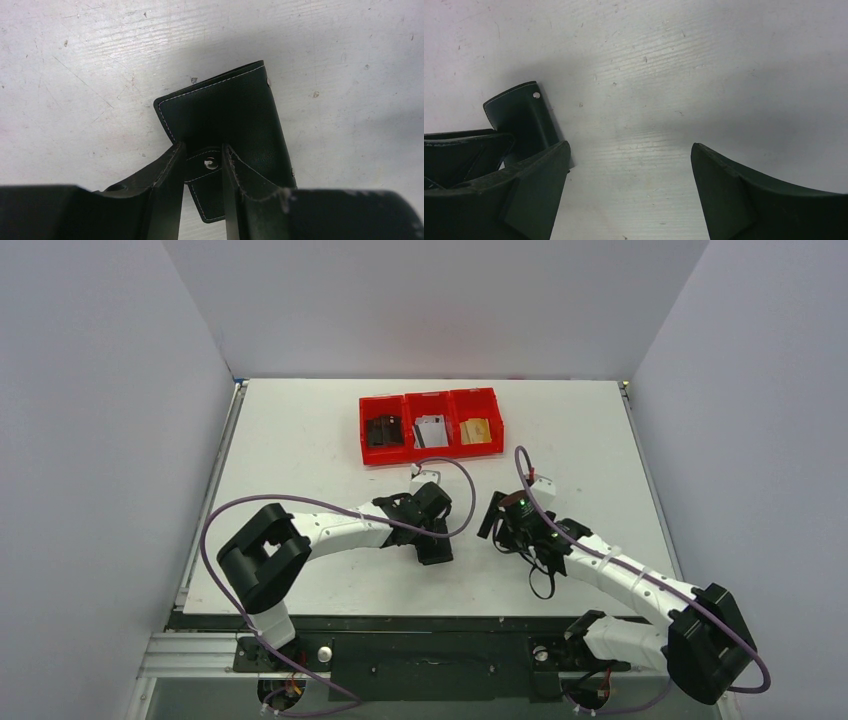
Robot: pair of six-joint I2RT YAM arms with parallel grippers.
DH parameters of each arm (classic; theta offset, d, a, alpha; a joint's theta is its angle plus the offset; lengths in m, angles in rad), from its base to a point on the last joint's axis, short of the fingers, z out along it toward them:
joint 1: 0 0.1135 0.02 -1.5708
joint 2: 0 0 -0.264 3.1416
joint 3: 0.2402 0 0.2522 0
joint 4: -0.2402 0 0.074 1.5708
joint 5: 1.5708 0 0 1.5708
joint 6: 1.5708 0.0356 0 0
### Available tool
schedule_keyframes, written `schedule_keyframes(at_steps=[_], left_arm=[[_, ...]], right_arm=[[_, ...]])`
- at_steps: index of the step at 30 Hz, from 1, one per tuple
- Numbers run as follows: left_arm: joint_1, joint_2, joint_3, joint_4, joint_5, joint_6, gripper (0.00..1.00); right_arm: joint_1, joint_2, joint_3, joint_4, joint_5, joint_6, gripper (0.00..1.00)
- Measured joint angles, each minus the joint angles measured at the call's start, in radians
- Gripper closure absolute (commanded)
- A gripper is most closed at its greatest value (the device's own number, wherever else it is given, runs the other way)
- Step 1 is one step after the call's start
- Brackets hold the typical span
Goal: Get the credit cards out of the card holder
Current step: Open the card holder at the center of the board.
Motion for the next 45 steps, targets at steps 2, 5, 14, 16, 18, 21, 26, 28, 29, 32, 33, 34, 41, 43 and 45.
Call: schedule_keyframes(at_steps=[2,5,14,16,18,21,26,28,29,32,33,34,41,43,45], left_arm=[[0.000,-0.001,-0.002,0.003,0.002,0.000,1.00],[0.006,-0.006,-0.011,0.013,0.013,-0.001,1.00],[0.058,-0.046,-0.072,0.082,0.117,-0.019,1.00],[0.070,-0.053,-0.085,0.097,0.140,-0.021,1.00],[0.078,-0.059,-0.095,0.110,0.156,-0.024,1.00],[0.090,-0.065,-0.108,0.128,0.182,-0.025,1.00],[0.104,-0.068,-0.114,0.137,0.211,-0.027,1.00],[0.108,-0.068,-0.115,0.142,0.221,-0.027,1.00],[0.109,-0.068,-0.116,0.143,0.224,-0.027,1.00],[0.111,-0.069,-0.120,0.155,0.233,-0.029,1.00],[0.113,-0.069,-0.122,0.158,0.235,-0.029,1.00],[0.116,-0.071,-0.126,0.165,0.241,-0.031,1.00],[0.124,-0.085,-0.151,0.189,0.259,-0.044,1.00],[0.126,-0.094,-0.161,0.193,0.262,-0.047,1.00],[0.130,-0.114,-0.177,0.191,0.265,-0.051,1.00]], right_arm=[[0.021,0.010,0.000,0.006,0.005,0.003,0.16],[0.061,0.036,0.005,0.023,0.007,0.005,0.17],[0.142,0.175,0.010,0.180,-0.033,0.013,0.25],[0.150,0.224,0.010,0.224,-0.047,0.018,0.27],[0.161,0.275,0.011,0.266,-0.064,0.024,0.29],[0.177,0.328,0.020,0.322,-0.073,0.030,0.31],[0.188,0.374,0.027,0.400,-0.077,0.053,0.46],[0.190,0.385,0.027,0.415,-0.076,0.062,0.58],[0.190,0.389,0.027,0.422,-0.076,0.064,0.65],[0.190,0.403,0.026,0.436,-0.079,0.087,0.81],[0.190,0.403,0.027,0.439,-0.079,0.088,0.87],[0.190,0.403,0.027,0.439,-0.076,0.090,0.89],[0.190,0.402,0.027,0.438,-0.072,0.102,0.92],[0.190,0.402,0.027,0.437,-0.072,0.102,0.92],[0.190,0.402,0.027,0.435,-0.070,0.102,0.91]])
